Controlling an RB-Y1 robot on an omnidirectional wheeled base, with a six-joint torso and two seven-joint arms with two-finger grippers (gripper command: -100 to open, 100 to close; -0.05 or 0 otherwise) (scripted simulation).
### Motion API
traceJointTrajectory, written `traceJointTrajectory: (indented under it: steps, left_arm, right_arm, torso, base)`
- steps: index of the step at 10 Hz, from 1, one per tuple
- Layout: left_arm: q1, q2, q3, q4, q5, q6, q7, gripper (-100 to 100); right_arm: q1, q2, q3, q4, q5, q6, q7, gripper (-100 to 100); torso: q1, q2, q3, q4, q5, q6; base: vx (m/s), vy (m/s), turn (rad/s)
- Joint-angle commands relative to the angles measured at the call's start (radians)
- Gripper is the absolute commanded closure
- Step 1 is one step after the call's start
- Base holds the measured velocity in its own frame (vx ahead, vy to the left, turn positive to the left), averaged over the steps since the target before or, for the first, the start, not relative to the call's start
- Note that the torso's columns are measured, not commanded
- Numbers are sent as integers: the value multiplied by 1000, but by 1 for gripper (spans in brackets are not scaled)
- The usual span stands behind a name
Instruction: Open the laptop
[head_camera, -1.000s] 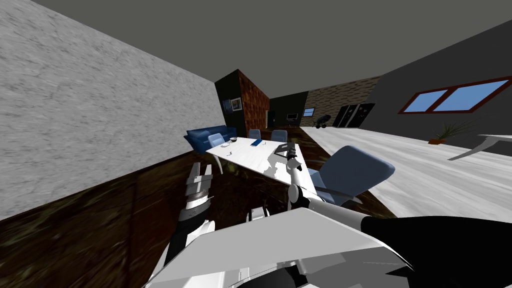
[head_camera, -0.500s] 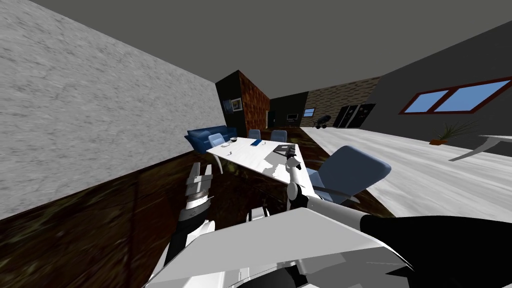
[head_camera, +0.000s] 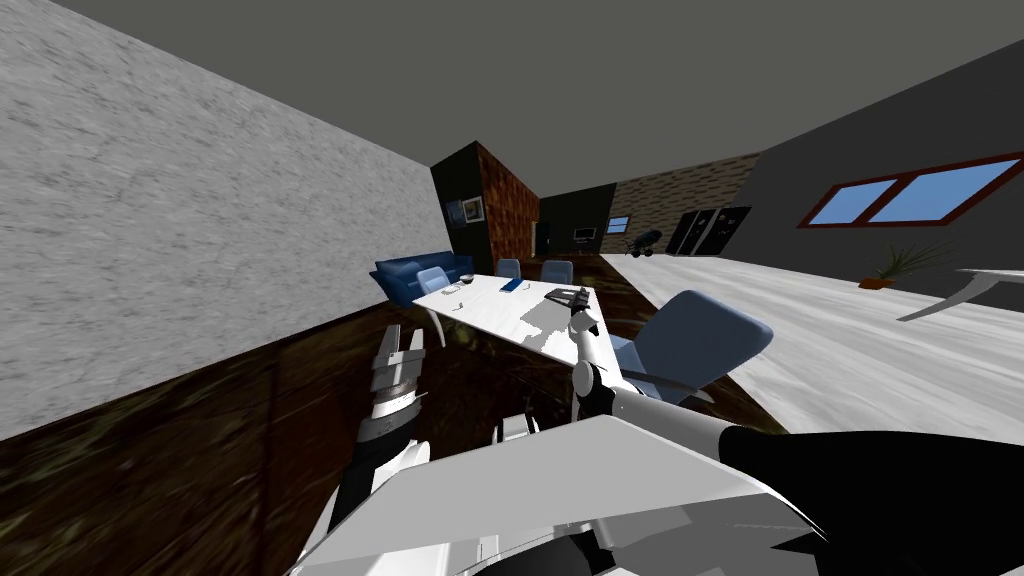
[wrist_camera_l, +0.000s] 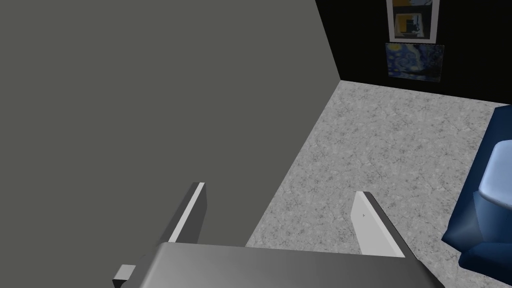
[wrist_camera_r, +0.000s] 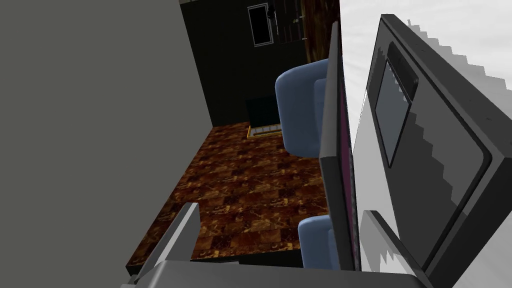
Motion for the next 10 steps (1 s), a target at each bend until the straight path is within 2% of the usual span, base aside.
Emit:
traceJointTrajectory:
  steps: [1,2,3,4,7,8,10]
  left_arm:
    - [0,0,0,0,0,0,0,0]
    - [0,0,0,0,0,0,0,0]
    - [0,0,0,0,0,0,0,0]
    - [0,0,0,0,0,0,0,0]
    - [0,0,0,0,0,0,0,0]
    - [0,0,0,0,0,0,0,0]
    - [0,0,0,0,0,0,0,0]
  right_arm:
    - [-41,-3,4,21,38,-28,-9,-100]
    - [-41,-3,4,21,15,-28,-2,-100]
    - [-79,-5,10,43,20,-59,7,-100]
    - [-98,-6,13,53,23,-74,11,-100]
    - [-96,-4,13,50,10,-75,27,-100]
    - [-98,-6,14,49,12,-74,24,0]
    - [-100,-7,14,47,12,-74,24,0]
  torso:
    - [-2,2,1,1,0,-1]
    - [-2,3,2,1,-1,1]
    - [-2,2,2,1,-1,2]
    - [-2,3,2,1,0,0]
    - [-1,-1,0,-1,-1,1]
    - [-1,-2,-1,-3,-2,1]
    - [-3,-1,-1,-2,-2,1]
  base:
    - [-47,-39,35]
    - [-23,-17,9]
    - [-50,-35,8]
    - [-81,-60,29]
    - [-24,-24,2]
    - [0,0,0]
    - [0,0,0]
